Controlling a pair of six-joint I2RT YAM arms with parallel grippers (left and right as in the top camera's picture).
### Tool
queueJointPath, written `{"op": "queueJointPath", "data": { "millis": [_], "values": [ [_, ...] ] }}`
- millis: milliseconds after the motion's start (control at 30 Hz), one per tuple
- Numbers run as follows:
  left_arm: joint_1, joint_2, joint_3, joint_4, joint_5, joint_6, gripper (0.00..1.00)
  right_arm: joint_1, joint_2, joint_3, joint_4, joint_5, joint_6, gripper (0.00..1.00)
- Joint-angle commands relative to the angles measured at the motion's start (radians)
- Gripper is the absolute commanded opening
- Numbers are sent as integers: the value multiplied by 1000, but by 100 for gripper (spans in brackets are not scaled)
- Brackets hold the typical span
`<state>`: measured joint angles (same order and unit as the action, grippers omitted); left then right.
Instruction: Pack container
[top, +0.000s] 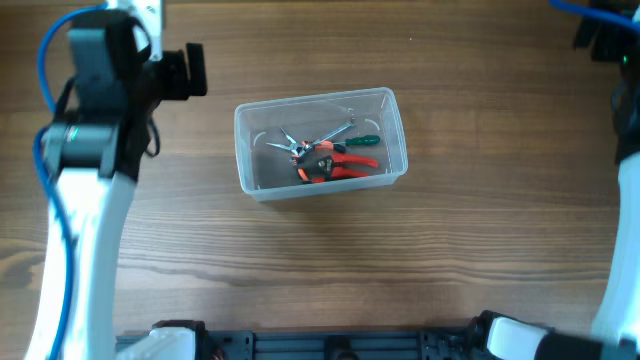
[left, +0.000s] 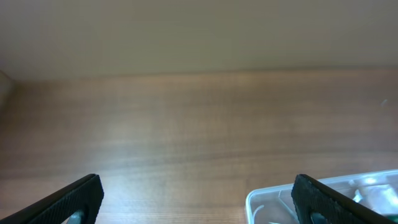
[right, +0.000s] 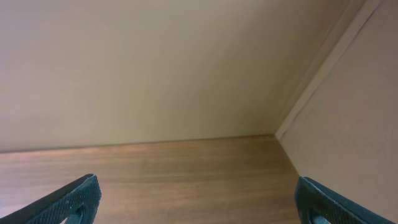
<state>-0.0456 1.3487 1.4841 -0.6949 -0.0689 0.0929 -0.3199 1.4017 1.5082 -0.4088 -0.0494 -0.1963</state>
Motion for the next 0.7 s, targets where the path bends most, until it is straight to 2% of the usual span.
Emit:
{"op": "queueJointPath", "data": {
  "millis": [0, 100, 233, 367, 500, 667],
  "values": [
    [-6, -205, -93, 23, -16, -3, 100, -1, -106, -97, -67, -71, -10, 100],
    [-6, -344, -231, 81, -19, -3, 100, -1, -210, -218, -93, -97, -11, 100],
    [-6, -560, -499, 174, -50, -3, 100, 14, -397, -412, -113, -109, -14, 100],
    [-6, -702, -701, 217, -49, -4, 100, 67, -577, -605, -157, -110, -10, 100],
    [-6, -810, -843, 272, -50, -3, 100, 140, -781, -789, -179, -109, -10, 100],
    [-6, -855, -881, 275, -49, -3, 100, 160, -946, -861, -243, -109, -11, 100]
  ]
}}
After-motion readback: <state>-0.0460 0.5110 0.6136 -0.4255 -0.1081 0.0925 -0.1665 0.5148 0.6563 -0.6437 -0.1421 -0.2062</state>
